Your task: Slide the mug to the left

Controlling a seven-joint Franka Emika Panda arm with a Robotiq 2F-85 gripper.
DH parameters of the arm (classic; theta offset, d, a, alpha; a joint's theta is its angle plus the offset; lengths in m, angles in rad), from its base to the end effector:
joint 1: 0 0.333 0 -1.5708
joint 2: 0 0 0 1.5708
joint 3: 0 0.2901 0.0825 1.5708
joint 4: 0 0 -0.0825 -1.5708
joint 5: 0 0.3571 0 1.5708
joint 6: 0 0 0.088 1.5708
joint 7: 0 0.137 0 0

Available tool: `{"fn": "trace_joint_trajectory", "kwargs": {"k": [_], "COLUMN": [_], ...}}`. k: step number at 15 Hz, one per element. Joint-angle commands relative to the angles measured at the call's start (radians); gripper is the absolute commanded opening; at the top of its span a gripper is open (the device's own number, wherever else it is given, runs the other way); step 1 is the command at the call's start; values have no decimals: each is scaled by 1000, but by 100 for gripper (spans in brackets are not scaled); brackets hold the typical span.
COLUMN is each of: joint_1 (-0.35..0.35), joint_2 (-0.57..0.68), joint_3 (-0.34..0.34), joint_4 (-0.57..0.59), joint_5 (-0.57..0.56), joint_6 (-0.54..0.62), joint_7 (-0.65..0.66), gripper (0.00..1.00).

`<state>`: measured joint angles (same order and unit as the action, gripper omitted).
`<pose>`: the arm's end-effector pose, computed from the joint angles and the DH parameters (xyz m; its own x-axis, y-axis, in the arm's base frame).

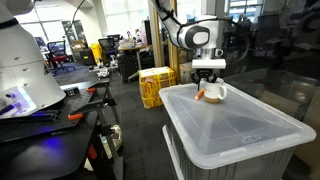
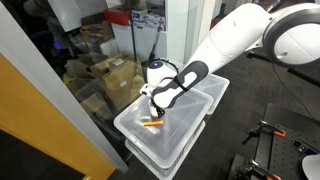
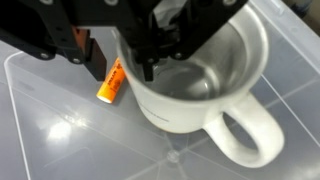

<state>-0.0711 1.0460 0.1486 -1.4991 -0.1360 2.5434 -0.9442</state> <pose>0.6504 0.0415 0.0263 0.4889 0.8710 0.0489 0.8723 -0.4885 -0.0192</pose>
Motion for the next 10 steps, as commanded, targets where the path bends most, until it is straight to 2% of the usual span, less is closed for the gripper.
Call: {"fn": "trace_joint_trajectory", "kwargs": {"k": [1,5,10], "joint_1": [13,20,32], "joint_2": [-43,-70,-119], "joint_3": [-9,-14,-31], "joint_4": [-45,-74,-139], "joint_5": [-34,-54,-80], "joint_6": [47,95,169], "joint_7": [5,14,40], "gripper": [46,49,48]}}
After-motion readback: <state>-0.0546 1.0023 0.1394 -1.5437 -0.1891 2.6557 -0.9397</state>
